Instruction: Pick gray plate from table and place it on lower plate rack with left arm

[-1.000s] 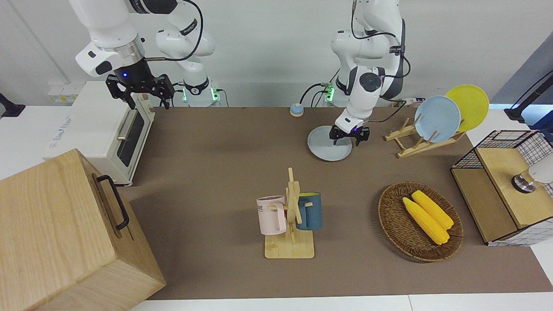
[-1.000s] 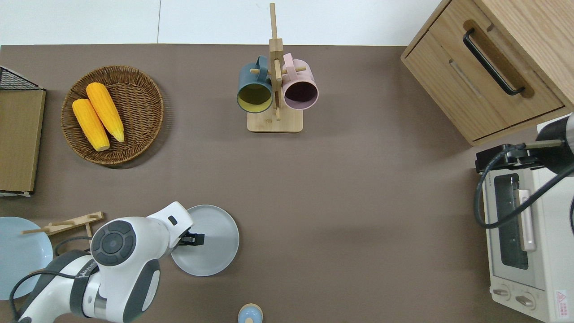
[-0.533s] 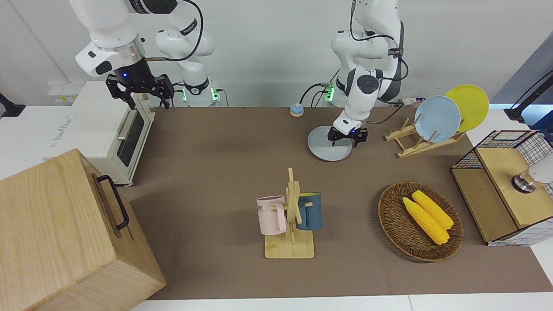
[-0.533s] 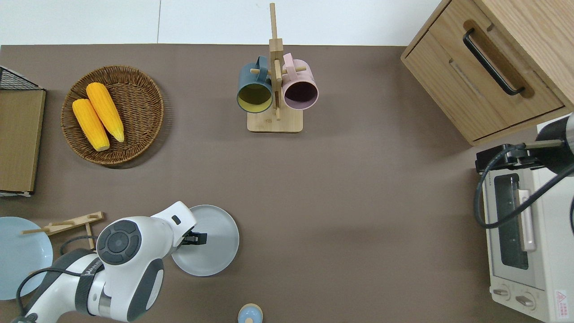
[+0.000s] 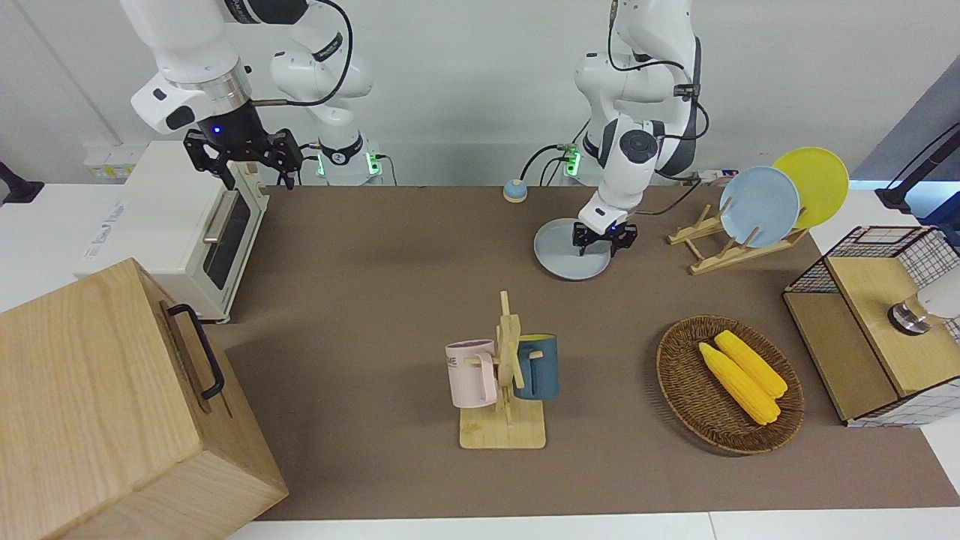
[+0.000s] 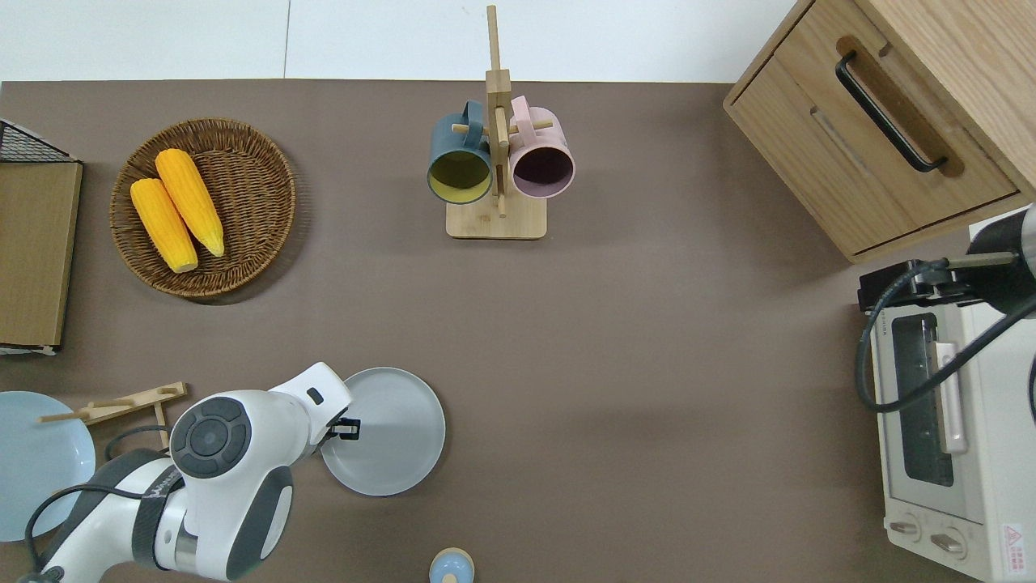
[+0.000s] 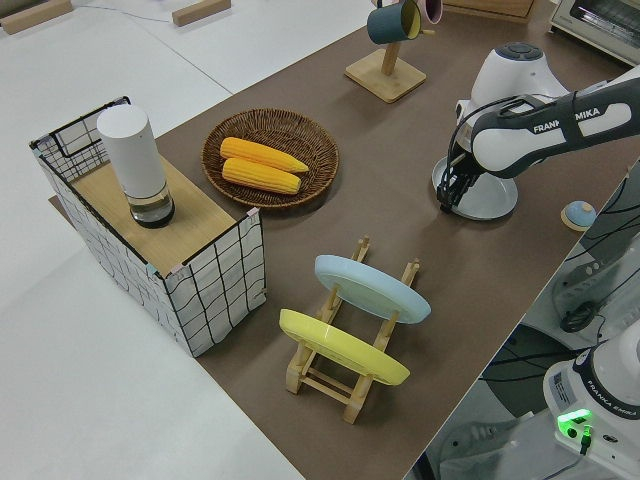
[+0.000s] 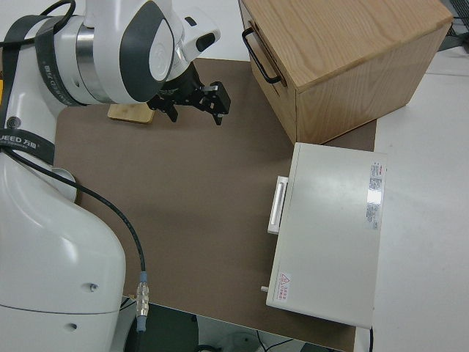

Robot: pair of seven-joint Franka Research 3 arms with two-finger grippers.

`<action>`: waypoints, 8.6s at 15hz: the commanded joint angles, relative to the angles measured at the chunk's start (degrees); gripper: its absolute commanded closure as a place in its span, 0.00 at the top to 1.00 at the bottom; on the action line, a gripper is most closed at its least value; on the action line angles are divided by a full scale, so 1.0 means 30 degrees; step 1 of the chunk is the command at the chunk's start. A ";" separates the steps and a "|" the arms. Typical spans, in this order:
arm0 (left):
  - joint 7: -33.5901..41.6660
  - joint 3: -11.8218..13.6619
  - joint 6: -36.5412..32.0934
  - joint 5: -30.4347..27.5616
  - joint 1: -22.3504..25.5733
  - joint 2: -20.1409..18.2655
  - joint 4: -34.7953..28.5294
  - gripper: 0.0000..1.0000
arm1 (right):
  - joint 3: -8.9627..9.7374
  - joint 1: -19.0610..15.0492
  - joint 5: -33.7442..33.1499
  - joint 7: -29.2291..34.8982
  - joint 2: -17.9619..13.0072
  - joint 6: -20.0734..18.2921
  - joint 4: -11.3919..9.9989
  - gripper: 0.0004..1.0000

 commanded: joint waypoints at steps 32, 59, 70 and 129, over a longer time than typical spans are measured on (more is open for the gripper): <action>0.0225 0.3103 -1.3961 -0.0172 0.0458 -0.4981 0.7312 0.00 | 0.0058 -0.0041 0.0081 0.0074 0.0037 -0.0113 0.0096 0.98; -0.6508 0.0236 -2.1464 1.3653 0.0223 -0.3458 0.8783 0.00 | 0.0058 -0.0041 0.0081 0.0074 0.0037 -0.0113 0.0096 0.98; -0.8213 -0.0294 -2.1348 1.6379 0.0340 -0.2578 0.6614 0.00 | 0.0058 -0.0041 0.0081 0.0074 0.0037 -0.0113 0.0096 0.98; 0.2978 0.0380 -1.5225 -0.0728 0.1834 -0.0849 1.4729 1.00 | 0.0058 -0.0041 0.0082 0.0074 0.0037 -0.0113 0.0096 0.98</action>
